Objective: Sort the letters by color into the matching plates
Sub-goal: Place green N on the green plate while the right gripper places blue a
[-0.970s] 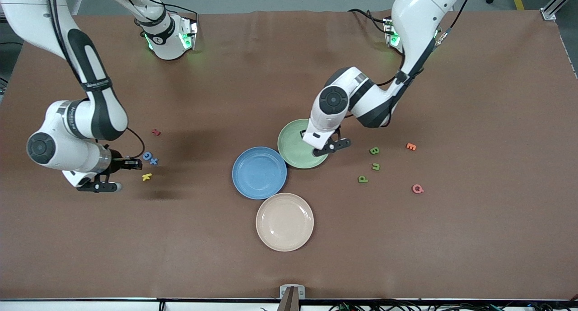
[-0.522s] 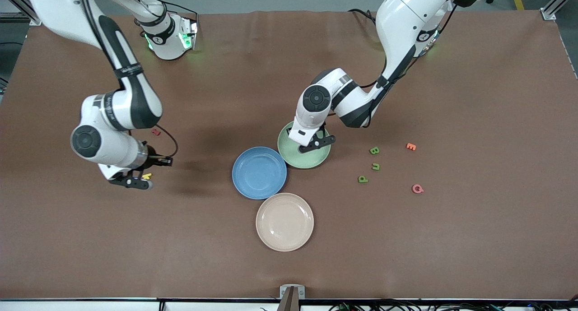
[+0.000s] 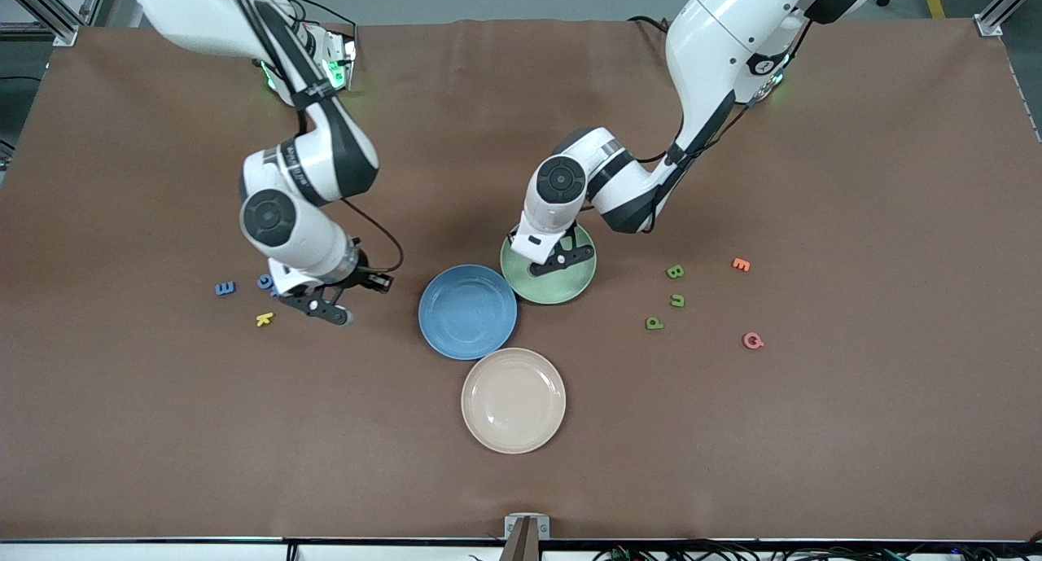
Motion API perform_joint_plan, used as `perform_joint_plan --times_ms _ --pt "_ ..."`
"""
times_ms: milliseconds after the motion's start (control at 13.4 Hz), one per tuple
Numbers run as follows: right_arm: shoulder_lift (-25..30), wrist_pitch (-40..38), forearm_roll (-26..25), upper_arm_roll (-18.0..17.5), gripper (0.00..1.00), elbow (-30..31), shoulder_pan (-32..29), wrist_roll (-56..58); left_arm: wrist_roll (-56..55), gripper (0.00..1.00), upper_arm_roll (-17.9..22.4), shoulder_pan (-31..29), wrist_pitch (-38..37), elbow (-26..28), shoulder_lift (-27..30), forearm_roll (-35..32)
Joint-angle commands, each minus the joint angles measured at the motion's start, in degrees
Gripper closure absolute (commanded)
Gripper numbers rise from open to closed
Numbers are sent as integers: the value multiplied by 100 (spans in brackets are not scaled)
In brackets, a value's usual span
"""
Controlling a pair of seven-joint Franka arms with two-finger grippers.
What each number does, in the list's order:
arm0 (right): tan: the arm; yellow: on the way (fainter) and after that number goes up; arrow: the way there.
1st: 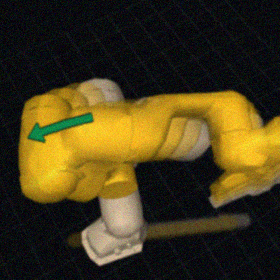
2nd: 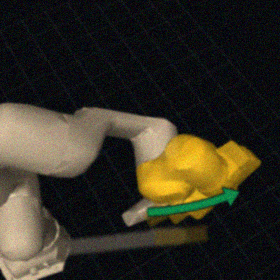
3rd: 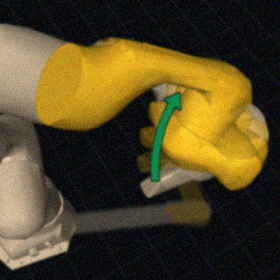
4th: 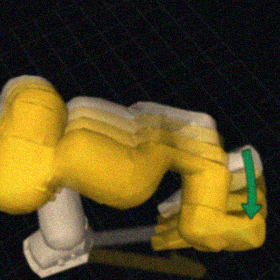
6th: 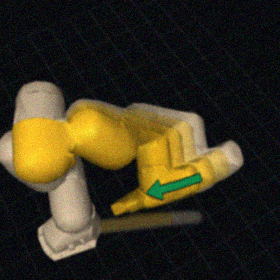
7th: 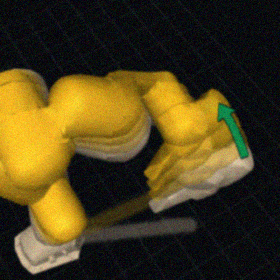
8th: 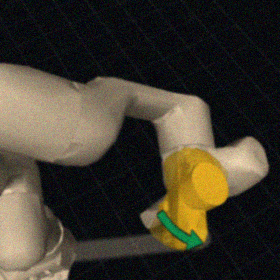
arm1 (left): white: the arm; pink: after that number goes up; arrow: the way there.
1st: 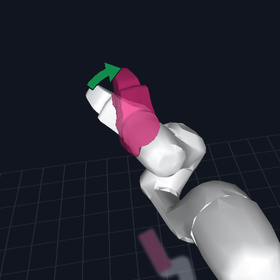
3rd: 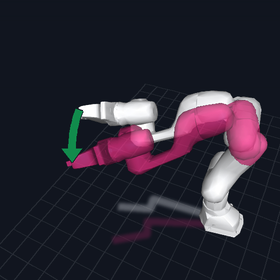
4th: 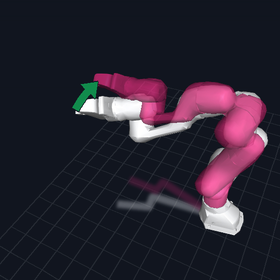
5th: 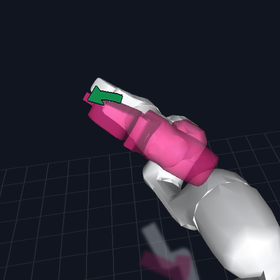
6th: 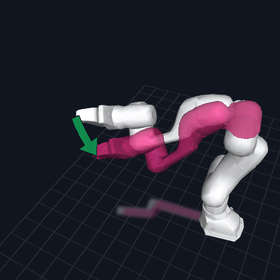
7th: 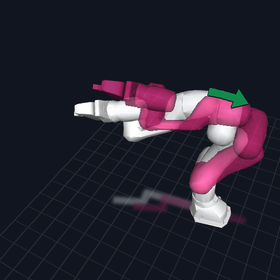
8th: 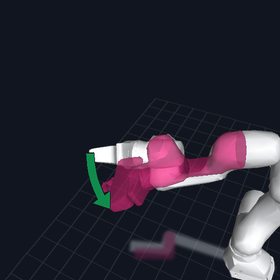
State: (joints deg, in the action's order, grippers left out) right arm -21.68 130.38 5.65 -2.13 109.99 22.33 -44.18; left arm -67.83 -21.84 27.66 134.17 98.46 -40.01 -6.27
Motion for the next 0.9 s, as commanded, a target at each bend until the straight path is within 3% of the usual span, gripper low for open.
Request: perform_joint_plan --times_ms 0,75,448,821 --pt "-318 154 68 63 99 -371 472 -869 -143 21 30 20 4 -108 2 -261" --pt "-493 163 60 63 99 -582 630 -1168 -143 1 30 3 4 -108 20 -261" --pt "-1364 137 -37 90 99 -1619 1229 -2269 -20 1 13 -375 -215 67 336 -278" --pt "-2050 102 -125 107 100 -2499 1493 -2841 1129 1 21 -1139 -242 699 880 -296"
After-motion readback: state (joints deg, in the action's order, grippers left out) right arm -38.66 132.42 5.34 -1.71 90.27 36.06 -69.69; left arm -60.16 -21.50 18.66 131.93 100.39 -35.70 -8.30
